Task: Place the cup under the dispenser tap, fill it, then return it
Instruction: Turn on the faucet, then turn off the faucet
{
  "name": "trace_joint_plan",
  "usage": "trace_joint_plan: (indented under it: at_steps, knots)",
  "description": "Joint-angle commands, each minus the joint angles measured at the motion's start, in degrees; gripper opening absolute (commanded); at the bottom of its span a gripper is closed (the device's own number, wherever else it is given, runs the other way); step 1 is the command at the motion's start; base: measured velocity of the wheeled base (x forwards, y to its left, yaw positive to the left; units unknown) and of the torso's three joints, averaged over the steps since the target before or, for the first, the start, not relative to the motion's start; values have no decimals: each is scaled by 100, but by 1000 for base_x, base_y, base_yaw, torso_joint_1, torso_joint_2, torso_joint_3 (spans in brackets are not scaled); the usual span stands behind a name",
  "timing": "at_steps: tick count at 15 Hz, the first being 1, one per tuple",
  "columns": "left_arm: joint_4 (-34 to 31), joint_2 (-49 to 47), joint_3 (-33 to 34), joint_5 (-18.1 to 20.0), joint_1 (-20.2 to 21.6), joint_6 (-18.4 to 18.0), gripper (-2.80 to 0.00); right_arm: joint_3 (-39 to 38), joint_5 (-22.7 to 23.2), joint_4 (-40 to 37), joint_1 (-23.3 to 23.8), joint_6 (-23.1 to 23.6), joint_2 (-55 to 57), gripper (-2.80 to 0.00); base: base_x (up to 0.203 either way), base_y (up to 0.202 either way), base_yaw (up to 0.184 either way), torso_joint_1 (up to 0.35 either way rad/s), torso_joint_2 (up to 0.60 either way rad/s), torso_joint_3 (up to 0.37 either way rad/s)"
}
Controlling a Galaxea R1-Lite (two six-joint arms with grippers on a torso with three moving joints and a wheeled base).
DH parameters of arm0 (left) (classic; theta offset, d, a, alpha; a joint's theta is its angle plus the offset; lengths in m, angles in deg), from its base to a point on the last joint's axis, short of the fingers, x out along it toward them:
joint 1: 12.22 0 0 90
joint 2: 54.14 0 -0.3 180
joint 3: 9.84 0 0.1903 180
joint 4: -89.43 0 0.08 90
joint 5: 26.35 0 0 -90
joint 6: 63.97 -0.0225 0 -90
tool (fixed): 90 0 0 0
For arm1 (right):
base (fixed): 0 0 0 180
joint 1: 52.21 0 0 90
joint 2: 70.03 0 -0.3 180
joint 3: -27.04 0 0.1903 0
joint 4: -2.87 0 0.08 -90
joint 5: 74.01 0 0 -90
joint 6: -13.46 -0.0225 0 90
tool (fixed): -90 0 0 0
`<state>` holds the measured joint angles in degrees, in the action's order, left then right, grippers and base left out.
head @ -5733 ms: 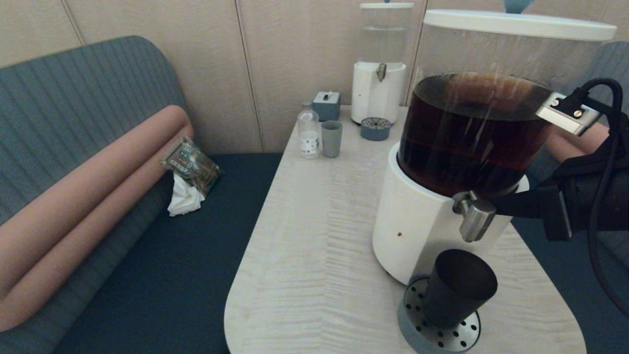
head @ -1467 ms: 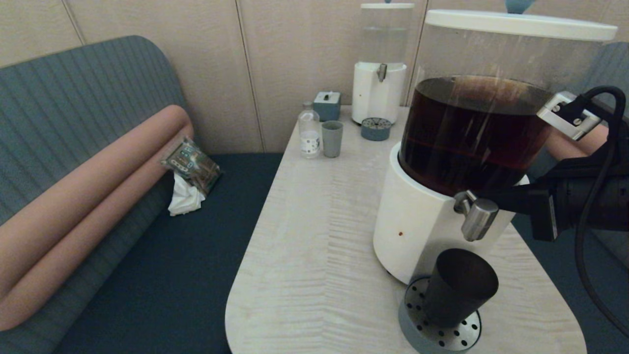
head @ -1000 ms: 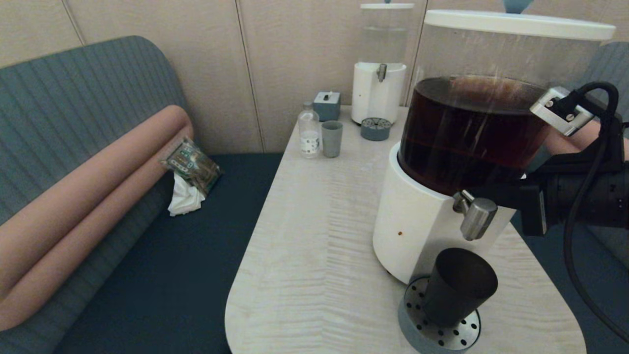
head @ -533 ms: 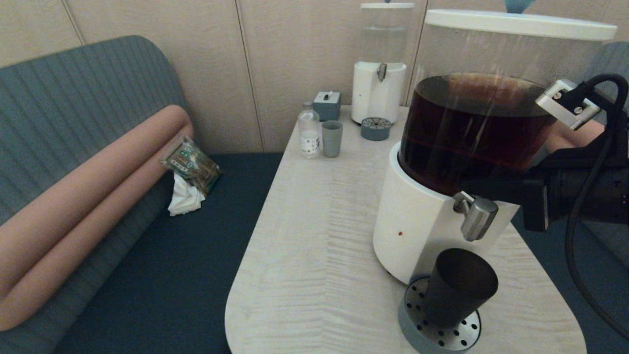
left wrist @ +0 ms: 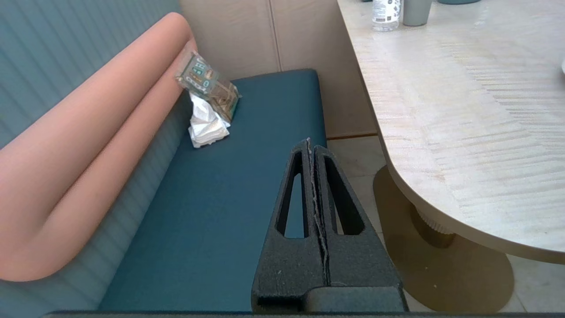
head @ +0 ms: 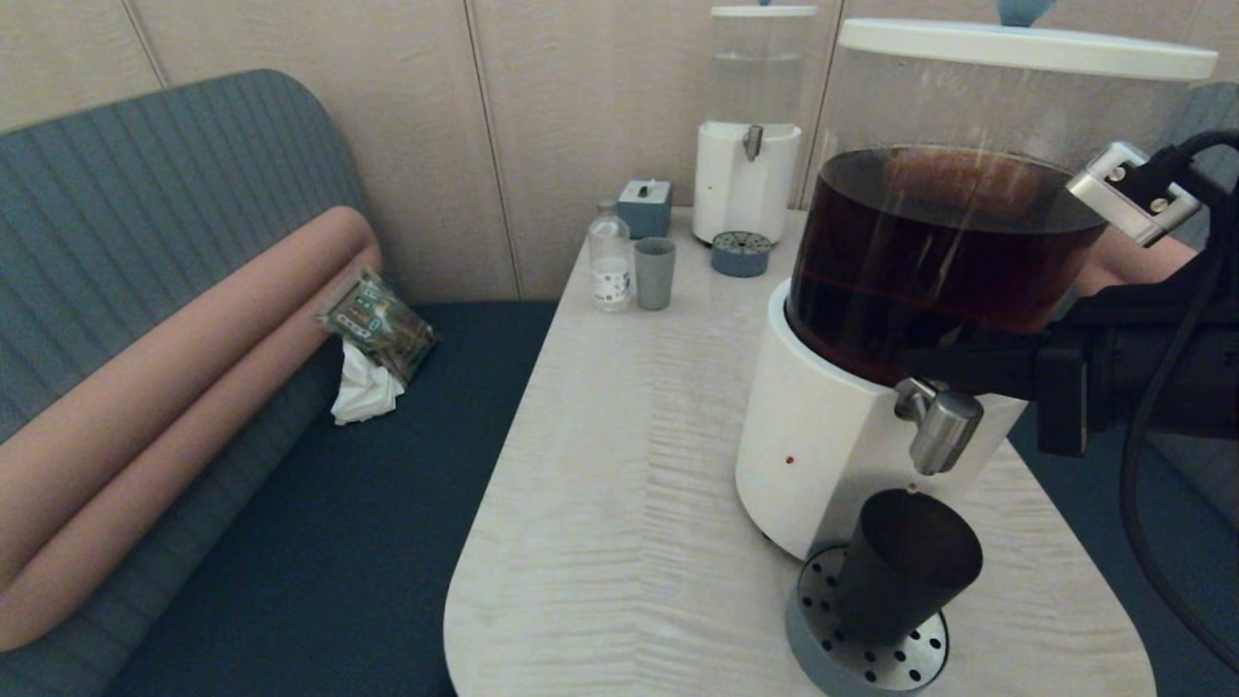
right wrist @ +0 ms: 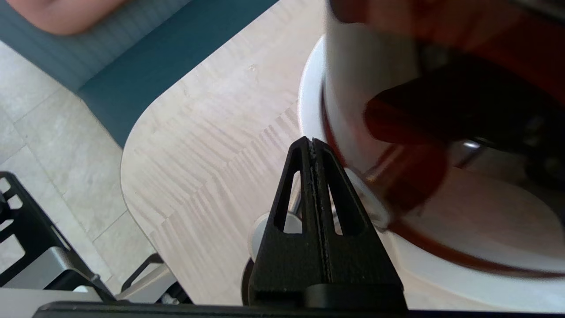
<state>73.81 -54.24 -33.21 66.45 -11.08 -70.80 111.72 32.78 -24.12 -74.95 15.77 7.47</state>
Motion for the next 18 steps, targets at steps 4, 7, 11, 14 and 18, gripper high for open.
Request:
trace_joint_plan:
  at_steps: [4,7,11,14,18]
  knots:
    - [8,1,229,1,0,-3,-280,-3,-27,123,15,39,-334,-280,0,0,0,0,0,0]
    - [8,1,229,1,0,-3,-280,-15,-61,64,49,35,-403,-280,0,0,0,0,0,0]
    - [8,-4,229,1,3,-3,-280,-103,-70,64,85,32,-388,-280,0,0,0,0,0,0]
    - [8,-7,229,1,0,-3,-280,-185,-342,66,98,47,-477,-280,0,0,0,0,0,0]
    - [8,-1,229,1,6,-3,-280,-443,-650,35,269,89,-801,-280,0,0,0,0,0,0]
